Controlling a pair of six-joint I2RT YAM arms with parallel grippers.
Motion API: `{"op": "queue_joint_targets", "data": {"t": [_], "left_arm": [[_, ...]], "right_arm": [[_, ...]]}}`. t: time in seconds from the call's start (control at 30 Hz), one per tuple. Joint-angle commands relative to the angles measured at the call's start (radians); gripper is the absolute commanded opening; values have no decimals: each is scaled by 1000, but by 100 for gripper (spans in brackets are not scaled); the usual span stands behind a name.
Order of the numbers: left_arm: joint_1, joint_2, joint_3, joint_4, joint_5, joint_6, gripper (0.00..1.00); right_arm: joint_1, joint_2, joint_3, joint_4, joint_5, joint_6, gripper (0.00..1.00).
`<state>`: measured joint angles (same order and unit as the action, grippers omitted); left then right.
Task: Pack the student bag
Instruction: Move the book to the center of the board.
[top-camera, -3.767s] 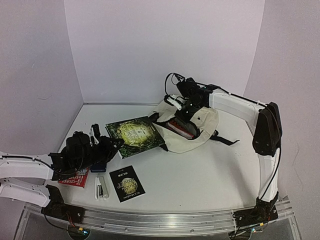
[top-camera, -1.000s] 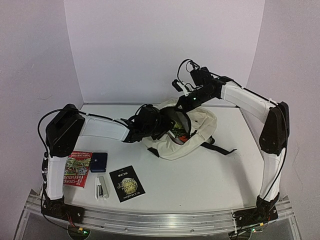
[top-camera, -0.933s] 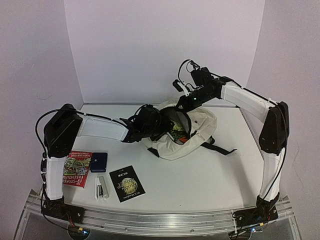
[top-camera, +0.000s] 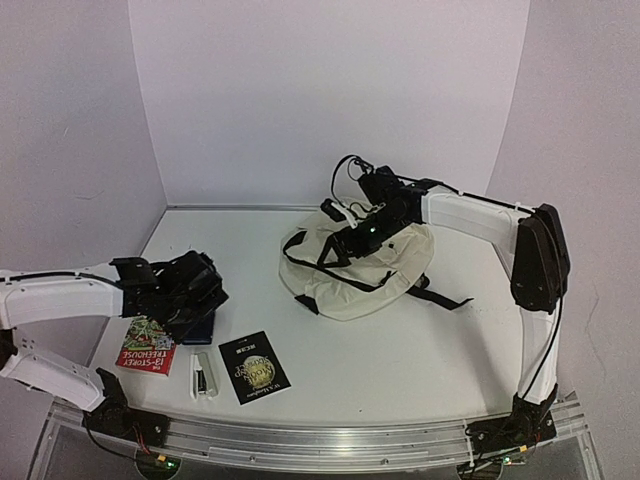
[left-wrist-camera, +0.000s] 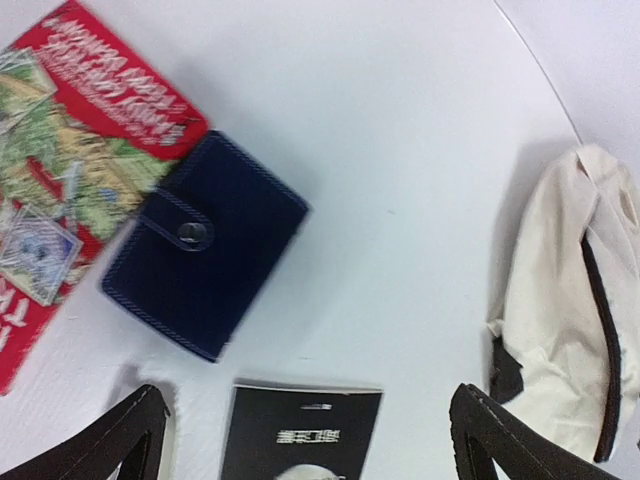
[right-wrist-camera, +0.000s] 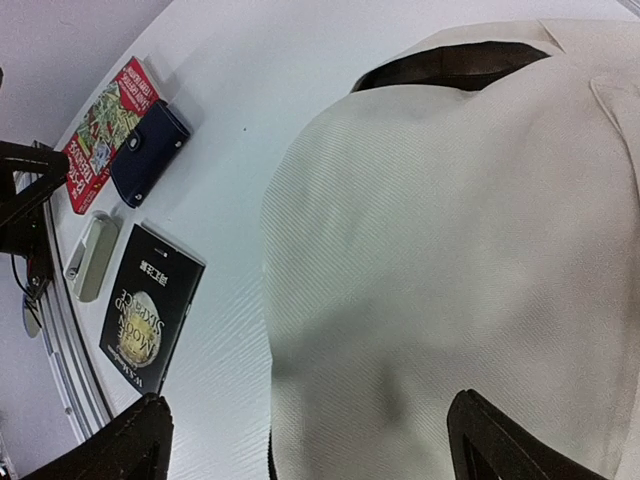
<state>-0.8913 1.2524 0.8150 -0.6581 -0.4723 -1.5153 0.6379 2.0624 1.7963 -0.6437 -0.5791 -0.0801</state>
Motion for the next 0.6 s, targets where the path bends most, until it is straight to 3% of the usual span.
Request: {"op": "queue_joint_targets", "data": {"t": [0.0,0.13,0.3,0.57], "left_arm": [[1,-156,-90,-273,-97,-326,100],[1,-213,-133,-387,-94,-470,100],[1,-129,-71,-565,-121,-607,100],[69,-147,-96,-589,-111,-680,100]], "right_arm": [[4,-43,-17,10,-24,-7,98],[5,-46,-20,10,-19,-14,98],[5,-44,-18,11,-20,-12,98],[5,-49,-23,10,-22,-8,98]]}}
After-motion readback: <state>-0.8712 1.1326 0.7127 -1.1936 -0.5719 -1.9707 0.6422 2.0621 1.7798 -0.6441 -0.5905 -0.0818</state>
